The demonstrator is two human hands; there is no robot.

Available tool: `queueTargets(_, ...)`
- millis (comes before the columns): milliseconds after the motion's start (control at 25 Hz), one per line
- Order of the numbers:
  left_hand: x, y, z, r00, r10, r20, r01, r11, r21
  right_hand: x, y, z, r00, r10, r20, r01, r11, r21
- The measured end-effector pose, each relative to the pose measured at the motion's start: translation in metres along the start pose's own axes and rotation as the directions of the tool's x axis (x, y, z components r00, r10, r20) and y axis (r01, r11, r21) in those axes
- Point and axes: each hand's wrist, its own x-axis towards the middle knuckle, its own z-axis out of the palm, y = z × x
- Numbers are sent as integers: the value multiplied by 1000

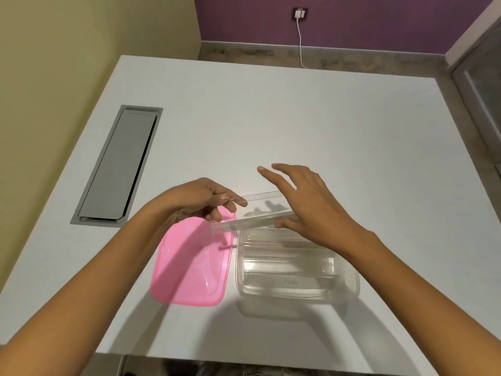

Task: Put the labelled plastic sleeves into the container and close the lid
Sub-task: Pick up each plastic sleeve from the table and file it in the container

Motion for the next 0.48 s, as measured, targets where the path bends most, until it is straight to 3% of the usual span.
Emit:
queueTargets(80,-7,-4,13,999,15,28,-16,999,39,-10,3,2,995,-26,92,21,998,56)
queueTargets(200,-15,-14,31,1000,27,-4,-27,999,-38,-34,5,7,991,27,134,-52,982,183)
queueTargets(280,-14,-27,46,980,122,-157,-126,992,-16,-50,8,13,977,90,196,-145,947,285)
queueTargets(360,-11,-44,64,902,246,-355,-231,969,84,-69,13,20,950,140,280,-242,896,373)
queueTargets(480,-5,-65,87,823,246,-511,-221,969,111,-90,19,36,916,169,363,-309,874,374)
